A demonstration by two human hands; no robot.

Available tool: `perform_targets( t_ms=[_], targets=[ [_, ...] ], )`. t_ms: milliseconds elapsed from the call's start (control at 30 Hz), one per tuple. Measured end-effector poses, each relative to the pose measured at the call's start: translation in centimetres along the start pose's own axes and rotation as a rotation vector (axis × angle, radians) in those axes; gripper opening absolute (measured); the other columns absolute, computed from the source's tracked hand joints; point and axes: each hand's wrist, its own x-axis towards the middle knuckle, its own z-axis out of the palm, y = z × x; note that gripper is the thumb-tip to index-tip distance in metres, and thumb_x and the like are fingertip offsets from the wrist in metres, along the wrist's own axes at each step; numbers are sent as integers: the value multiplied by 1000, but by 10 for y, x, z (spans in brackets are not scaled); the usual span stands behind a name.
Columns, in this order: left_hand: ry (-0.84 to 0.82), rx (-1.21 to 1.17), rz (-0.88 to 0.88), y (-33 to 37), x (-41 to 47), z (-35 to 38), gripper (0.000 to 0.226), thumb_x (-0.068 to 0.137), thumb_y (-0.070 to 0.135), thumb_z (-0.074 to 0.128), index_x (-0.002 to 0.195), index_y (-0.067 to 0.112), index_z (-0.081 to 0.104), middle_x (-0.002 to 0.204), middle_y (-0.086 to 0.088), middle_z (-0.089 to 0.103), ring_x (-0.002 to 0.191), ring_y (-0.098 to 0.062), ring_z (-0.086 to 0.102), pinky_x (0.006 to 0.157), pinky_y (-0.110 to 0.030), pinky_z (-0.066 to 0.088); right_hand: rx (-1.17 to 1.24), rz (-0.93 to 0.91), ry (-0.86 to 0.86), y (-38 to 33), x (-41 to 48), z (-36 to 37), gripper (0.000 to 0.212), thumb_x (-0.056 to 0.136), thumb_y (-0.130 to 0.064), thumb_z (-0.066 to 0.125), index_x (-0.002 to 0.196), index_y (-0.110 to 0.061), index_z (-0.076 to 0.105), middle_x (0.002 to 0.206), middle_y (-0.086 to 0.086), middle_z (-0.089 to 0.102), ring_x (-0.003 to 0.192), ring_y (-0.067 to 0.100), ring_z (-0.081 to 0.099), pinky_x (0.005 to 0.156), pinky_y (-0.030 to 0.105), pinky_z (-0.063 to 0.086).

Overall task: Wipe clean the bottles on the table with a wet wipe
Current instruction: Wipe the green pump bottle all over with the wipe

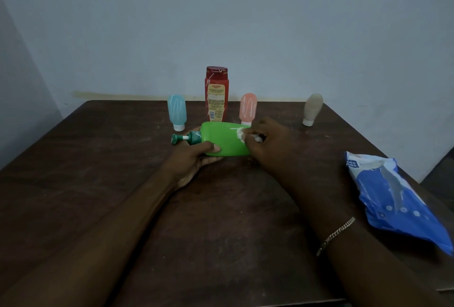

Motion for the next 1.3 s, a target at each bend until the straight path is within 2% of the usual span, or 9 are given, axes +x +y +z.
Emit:
perform_targets(
  t_ms=[200,367,500,667,767,967,1100,1233,1300],
  targets=[
    [-8,-1,27,0,0,-1,44,89,-14,54,125,11,58,119,-13,72,110,-28,69,87,-40,60,27,-69,-106,-9,-6,6,12,84,-18,75,86,-6,76,79,1,63,66,2,57,61,7,39],
    [0,20,42,-1,-1,2,40,89,-14,54,120,11,59,111,-9,75,104,-25,72,85,-37,61,-29,54,16,3,3,-9,11,83,-18,75,90,-11,79,81,3,66,67,6,53,60,3,34],
    [-8,2,28,0,-2,2,42,89,-14,54,121,13,59,119,-12,71,110,-28,69,89,-40,60,4,-11,-103,-2,-2,-1,14,84,-22,75,92,-12,78,82,-2,65,69,5,58,61,5,37],
    [-14,8,35,0,-3,2,42,90,-14,53,120,14,59,115,-10,73,109,-27,70,89,-40,59,-9,66,24,10,4,-9,11,81,-19,76,89,-12,79,78,-1,65,64,-4,51,60,4,35],
    [-12,12,39,0,-3,3,40,89,-14,53,118,14,60,115,-11,73,107,-27,70,88,-40,60,-3,32,-35,4,2,-6,13,84,-18,75,95,-12,78,83,-2,63,69,-4,53,63,1,35],
    [-21,23,45,0,-3,3,39,89,-14,53,117,13,61,115,-11,73,111,-29,69,90,-41,59,-44,124,70,25,5,-8,10,77,-16,75,87,-15,79,79,5,66,68,12,59,63,31,49],
    [-10,25,29,0,-3,2,38,89,-13,54,116,14,60,118,-12,71,112,-29,68,92,-43,57,-14,45,-11,18,3,-7,8,79,-15,77,86,-15,79,79,-3,65,66,0,55,62,7,38],
    [-8,23,32,-1,-2,2,38,89,-12,55,117,13,60,120,-13,70,112,-29,68,92,-43,57,-66,140,36,35,4,-11,13,75,-26,68,77,-16,77,75,2,68,68,15,62,62,38,52],
    [-9,22,40,-2,-3,1,38,89,-13,55,118,12,60,120,-14,71,112,-30,68,92,-43,57,-59,187,62,41,6,-14,23,76,-34,64,83,-17,78,79,3,71,72,17,65,66,42,54]
  ],
)
